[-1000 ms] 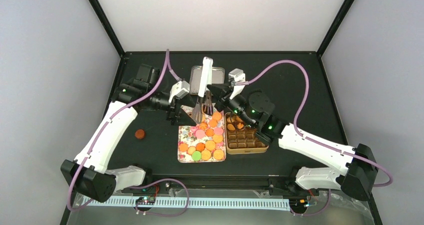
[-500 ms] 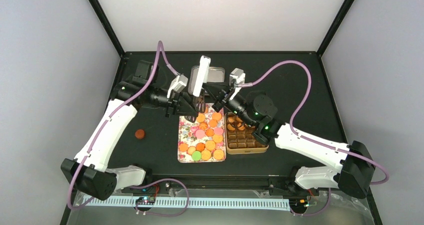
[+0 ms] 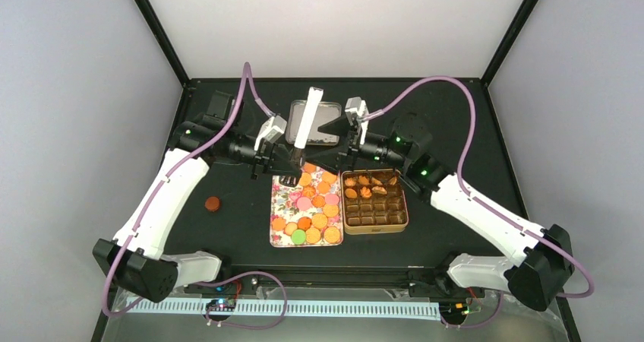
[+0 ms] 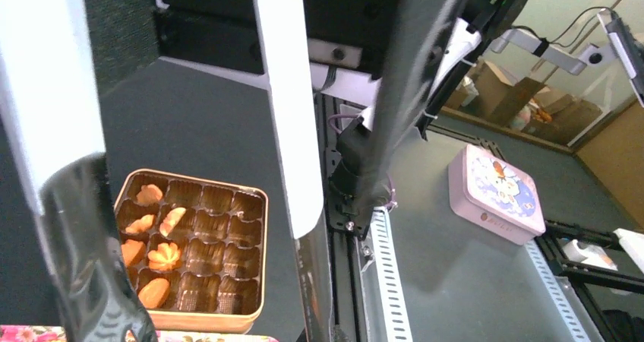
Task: Pack the cookies
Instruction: Pass from the right arm to the left, then pass from the left arm to the right
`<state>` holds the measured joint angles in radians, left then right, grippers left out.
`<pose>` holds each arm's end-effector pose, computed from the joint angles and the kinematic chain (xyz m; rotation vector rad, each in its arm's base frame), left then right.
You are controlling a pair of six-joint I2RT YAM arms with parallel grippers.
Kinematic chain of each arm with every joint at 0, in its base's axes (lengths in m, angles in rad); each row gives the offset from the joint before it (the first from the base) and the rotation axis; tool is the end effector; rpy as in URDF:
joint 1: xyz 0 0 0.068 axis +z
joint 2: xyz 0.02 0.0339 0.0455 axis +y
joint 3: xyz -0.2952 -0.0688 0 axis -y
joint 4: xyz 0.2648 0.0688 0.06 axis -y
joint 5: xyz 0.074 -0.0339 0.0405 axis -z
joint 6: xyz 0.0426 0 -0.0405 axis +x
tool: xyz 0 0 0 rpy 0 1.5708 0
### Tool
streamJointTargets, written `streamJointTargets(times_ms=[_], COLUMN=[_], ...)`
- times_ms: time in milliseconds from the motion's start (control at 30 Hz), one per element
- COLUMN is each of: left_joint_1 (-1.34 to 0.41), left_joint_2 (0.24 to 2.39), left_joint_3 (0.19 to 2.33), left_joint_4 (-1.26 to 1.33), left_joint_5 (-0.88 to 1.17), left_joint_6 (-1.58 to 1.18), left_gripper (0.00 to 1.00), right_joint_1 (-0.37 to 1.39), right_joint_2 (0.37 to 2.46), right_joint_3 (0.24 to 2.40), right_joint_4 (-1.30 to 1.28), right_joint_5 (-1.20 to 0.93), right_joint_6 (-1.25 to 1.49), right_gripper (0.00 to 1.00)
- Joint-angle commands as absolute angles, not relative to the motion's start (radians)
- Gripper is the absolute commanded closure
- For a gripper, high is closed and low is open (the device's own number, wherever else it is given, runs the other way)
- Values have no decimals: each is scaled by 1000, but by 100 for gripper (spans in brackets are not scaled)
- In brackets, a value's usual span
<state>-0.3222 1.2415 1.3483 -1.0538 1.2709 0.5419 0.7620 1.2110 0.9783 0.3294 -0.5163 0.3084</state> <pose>0.2072 -0.1121 0.4104 1.2857 1.6379 -1.4134 0.2011 0.2210 0.3978 -0.7891 1.4112 1.2249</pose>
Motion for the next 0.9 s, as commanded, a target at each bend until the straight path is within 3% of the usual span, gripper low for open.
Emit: streamJointTargets(times_ms=[0, 100, 267, 433, 867], left_joint_1=[-336, -353, -362, -364, -371], left_joint_2=[1231, 1232, 1215, 1211, 1209], left_joint_3=[1377, 1363, 1350, 1352, 1364], left_joint_4=[-1043, -1007, -993, -1016, -1058], left_joint_5=[1230, 1177, 1172, 1174, 1193], left_joint_6=[574, 529, 536, 562, 600], left_gripper=[98, 98, 98, 98, 98], right_joint_1=[710, 694, 685, 679, 679], right_joint_2=[1187, 1225, 1282, 1334, 1353], right_joint_3=[1085, 1166, 1251, 1303, 1299], right_joint_4=[158, 129, 78, 61, 74], right_joint_5=[-883, -924, -705, -876, -829], right_joint_6=[271, 279, 441, 311, 297], right_gripper=[0, 0, 0, 0, 0])
